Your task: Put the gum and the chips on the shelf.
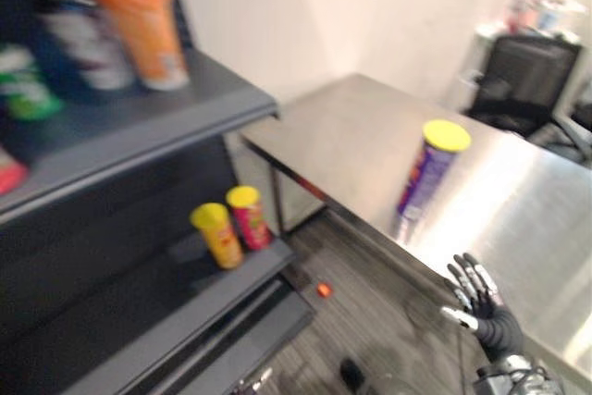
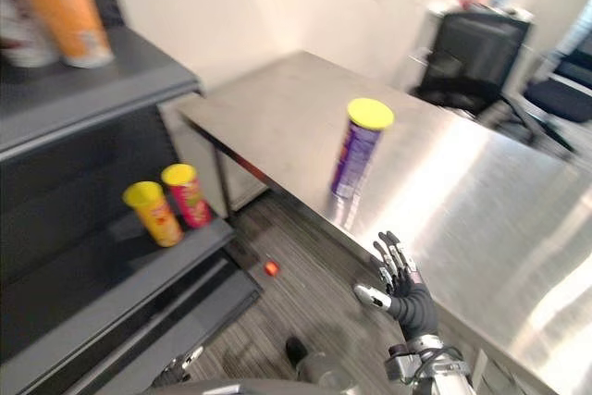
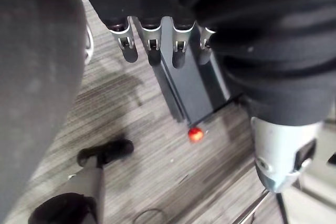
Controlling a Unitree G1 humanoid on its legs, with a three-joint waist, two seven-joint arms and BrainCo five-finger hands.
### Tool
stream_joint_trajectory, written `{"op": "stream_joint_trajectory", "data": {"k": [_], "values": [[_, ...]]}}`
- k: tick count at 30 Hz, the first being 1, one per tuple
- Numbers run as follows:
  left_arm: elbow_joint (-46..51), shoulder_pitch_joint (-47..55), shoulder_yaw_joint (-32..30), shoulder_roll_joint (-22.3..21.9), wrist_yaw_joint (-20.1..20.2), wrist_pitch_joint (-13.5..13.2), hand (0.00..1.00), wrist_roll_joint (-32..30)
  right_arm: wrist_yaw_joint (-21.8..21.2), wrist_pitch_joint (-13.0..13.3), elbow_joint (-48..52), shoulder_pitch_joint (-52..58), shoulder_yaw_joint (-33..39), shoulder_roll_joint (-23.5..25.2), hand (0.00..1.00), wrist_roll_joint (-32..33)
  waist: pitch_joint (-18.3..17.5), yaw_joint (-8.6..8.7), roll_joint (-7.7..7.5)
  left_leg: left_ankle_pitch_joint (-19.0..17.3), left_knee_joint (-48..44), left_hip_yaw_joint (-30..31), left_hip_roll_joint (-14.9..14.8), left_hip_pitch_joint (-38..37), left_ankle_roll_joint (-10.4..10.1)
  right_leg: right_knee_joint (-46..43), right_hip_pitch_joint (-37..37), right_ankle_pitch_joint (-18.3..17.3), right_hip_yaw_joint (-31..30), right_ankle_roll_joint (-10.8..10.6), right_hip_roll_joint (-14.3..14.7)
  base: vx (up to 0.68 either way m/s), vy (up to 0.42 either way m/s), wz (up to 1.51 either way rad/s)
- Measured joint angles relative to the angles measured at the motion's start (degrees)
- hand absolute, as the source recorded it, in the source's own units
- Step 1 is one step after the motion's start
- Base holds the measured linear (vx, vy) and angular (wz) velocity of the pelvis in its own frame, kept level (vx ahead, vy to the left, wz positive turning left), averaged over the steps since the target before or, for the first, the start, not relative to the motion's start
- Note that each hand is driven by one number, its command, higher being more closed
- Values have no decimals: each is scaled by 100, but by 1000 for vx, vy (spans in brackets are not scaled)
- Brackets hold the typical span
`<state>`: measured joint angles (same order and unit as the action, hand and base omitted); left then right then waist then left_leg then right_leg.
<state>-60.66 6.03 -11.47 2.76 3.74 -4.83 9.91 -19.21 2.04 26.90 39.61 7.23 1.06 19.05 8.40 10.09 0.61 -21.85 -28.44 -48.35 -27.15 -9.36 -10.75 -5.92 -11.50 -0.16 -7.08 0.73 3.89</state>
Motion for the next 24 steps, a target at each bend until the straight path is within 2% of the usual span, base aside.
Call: {"op": "stream_joint_trajectory", "data": {"k": [1, 2, 3, 4, 5, 6, 7, 8, 9, 10, 12, 13, 14, 15, 16, 17, 18, 20, 21, 22, 23, 24], "values": [[13, -95, 0, -72, -4, -4, 0, -5, -8, -1, 15, 103, -103, -13, 0, 0, 10, 17, -2, 15, -9, -373, -146, -162, -23, -648, -251, -16, 517, 37, -114, 50, -19, -104], [24, -131, 12, -187, -5, 0, 0, -20, -16, 0, 89, 136, -124, -12, 0, 0, 13, 59, 0, 27, -25, -705, -228, -393, -47, -1469, -347, -83, 789, 140, -336, 88, -27, -106], [35, -130, 61, -238, -3, 0, 0, -29, -16, 3, 149, 147, -123, -13, 0, 1, 12, 70, -1, 30, -45, -858, -221, -533, -53, -1752, -310, -87, 901, 190, -472, 114, -40, -135], [95, -139, 164, -250, 0, -7, 0, -113, -22, 34, 169, 47, -148, -40, 0, 2, 9, 43, -18, 69, -137, -1186, -162, -793, -7, -1839, -341, -38, 1113, 166, -408, 106, -84, -188], [-60, -157, 212, -175, 11, -8, 0, -122, -29, 62, 91, -258, -236, -102, 0, 3, 36, 46, -61, 266, -325, -1225, -191, -804, 302, -1479, -379, 344, 1152, 521, -260, 81, -81, -208], [-232, -258, 271, -103, 29, -8, 0, -126, -31, 123, 4, -412, -252, -95, 0, 4, 28, 52, -56, 256, -417, -1156, -125, -611, 381, -1020, -309, 626, 1031, 539, -225, -8, -19, -185], [-499, -619, 454, -2, 105, -26, 0, -137, -23, 218, -150, -693, -79, 21, 0, 8, 20, 61, -122, 31, 373, -1092, 401, -126, 350, -237, -270, 928, 943, 456, -305, -40, 43, -168], [-496, -796, 543, 72, 103, -80, 0, -160, -8, 233, -315, -979, 21, 1, 0, 2, 171, -12, -244, 491, 822, -1391, 706, -167, 212, -1214, -650, 43, 1534, 384, -573, 4, 41, -140], [-577, -810, 572, 118, 107, -60, 0, -171, 1, 213, -388, -1079, 30, -33, 0, 1, 229, 20, -274, 489, 814, -1504, 735, -208, 212, -1342, -595, -227, 1838, 274, -681, 121, -9, -120], [-650, -777, 682, 159, 113, -18, 0, -181, 1, 217, -445, -1069, 44, -90, 0, 2, 236, 23, -279, 498, 816, -1736, 743, -411, 171, -1411, -455, -553, 2418, 216, -791, 143, -37, -76], [-663, -682, 688, 189, 113, 2, 0, -210, -3, 222, -544, -1068, 17, -146, 0, 33, 255, 32, -198, 571, 824, -2013, 640, -621, 62, -1289, -312, -594, 2582, 232, -606, 102, -66, -64], [-628, -628, 689, 169, 113, -7, 0, -210, -13, 228, -547, -1010, 6, -189, 0, 174, 244, 24, -118, 641, 794, -2043, 569, -684, 25, -1151, -279, -595, 2454, 239, -398, 121, -110, -52], [-607, -600, 685, 180, 112, -6, 0, -219, -23, 228, -552, -952, -59, -245, 0, 236, 231, -20, -69, 712, 492, -2030, 312, -658, 95, -927, -220, -615, 2351, 207, -187, 140, -128, -52], [-608, -594, 682, 191, 108, -3, 0, -224, -35, 229, -551, -894, -64, -243, 0, 239, 230, -10, -63, 755, 236, -1991, 118, -608, 159, -788, -152, -602, 2342, 197, -93, 152, -161, -36], [-608, -590, 673, 199, 105, -3, 0, -227, -58, 232, -539, -759, -59, -223, 0, 241, 233, 2, -79, 869, -135, -1889, -163, -552, 287, -610, -19, -573, 2346, 224, 35, 184, -179, -20], [-609, -568, 649, 200, 100, -9, 0, -225, -92, 232, -531, -564, -46, -239, 0, 295, 262, -35, -132, 1140, -589, -1683, -446, -533, 387, -493, 204, -474, 2257, 389, 173, 276, -179, -46], [-598, -562, 568, 189, 99, -48, 0, -223, -96, 243, -516, -442, -18, -286, 0, 365, 274, -125, -183, 1361, -1046, -1218, -636, -492, 396, -392, 426, -473, 2058, 492, 258, 254, -104, -57], [-595, -563, 426, 175, 86, -119, 0, -203, -105, 245, -512, -448, -28, -321, 0, 368, 307, -158, -246, 1341, -1411, -647, -600, -320, 412, -350, 552, -482, 1900, 509, 264, 149, -8, -60], [-525, -559, 229, 185, 59, -166, 0, -140, -116, 248, -486, -397, -37, -336, 0, 381, 333, -192, -295, 1207, -1726, 264, -366, 89, 598, -260, 699, -516, 1644, 569, 285, 79, 35, -60], [-486, -557, 155, 187, 36, -194, 0, -101, -119, 248, -481, -378, -50, -351, 0, 400, 338, -251, -304, 1065, -1763, 727, -183, 272, 648, -225, 765, -561, 1539, 636, 286, 72, 79, -82], [-360, -512, 37, 191, -21, -240, 0, -93, -126, 247, -472, -368, -123, -450, 0, 405, 326, -361, -340, 790, -1684, 1676, 284, 620, 552, -210, 829, -561, 1324, 623, 272, 37, 80, -77], [-252, -440, 31, 207, -48, -250, 0, -93, -138, 247, -467, -370, -162, -515, 0, 404, 318, -433, -347, 684, -1546, 1990, 476, 711, 535, -206, 880, -561, 1236, 621, 265, 63, 103, -94]]}}
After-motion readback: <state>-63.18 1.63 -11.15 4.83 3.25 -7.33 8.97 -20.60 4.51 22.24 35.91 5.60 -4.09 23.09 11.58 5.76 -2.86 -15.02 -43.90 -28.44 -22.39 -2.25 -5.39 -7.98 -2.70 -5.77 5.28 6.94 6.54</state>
